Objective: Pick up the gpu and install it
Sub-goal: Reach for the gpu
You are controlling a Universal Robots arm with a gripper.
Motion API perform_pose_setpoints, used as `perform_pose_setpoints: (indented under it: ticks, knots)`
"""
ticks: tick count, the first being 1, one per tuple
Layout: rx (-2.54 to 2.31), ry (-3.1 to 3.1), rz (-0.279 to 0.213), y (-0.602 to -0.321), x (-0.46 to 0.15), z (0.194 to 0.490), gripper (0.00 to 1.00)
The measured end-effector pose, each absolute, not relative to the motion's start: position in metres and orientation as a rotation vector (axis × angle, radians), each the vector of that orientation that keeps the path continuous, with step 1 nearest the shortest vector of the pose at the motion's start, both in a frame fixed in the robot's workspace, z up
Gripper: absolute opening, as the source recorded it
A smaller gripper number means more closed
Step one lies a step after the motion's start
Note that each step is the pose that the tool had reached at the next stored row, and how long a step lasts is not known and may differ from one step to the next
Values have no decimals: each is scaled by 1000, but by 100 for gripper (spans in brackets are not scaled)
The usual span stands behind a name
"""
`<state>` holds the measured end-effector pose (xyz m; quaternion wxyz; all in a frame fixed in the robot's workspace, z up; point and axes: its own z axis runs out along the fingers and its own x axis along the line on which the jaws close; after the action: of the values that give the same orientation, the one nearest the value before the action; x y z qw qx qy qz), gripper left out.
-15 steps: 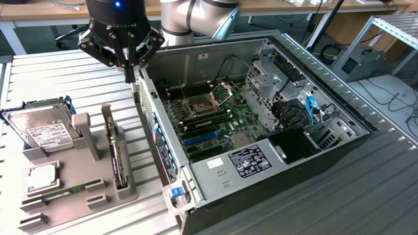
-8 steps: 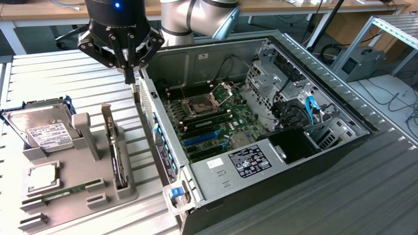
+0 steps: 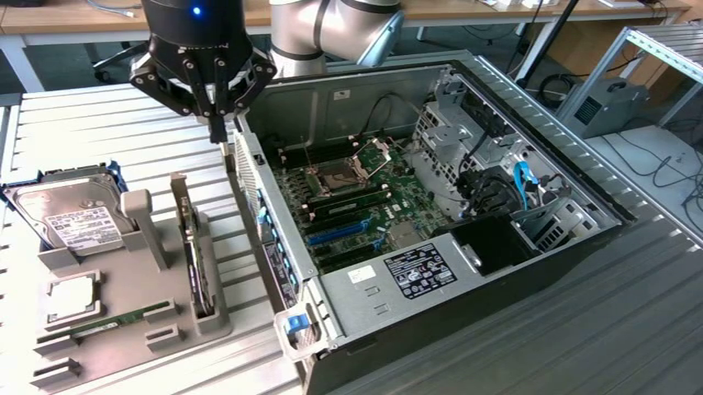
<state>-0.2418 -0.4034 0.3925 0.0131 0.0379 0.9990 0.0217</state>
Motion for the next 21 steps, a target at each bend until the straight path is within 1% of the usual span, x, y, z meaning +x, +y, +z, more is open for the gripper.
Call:
perform_pose_setpoints:
  ticks: [21]
  knots:
    - [118, 3112, 68, -410, -244, 392, 11]
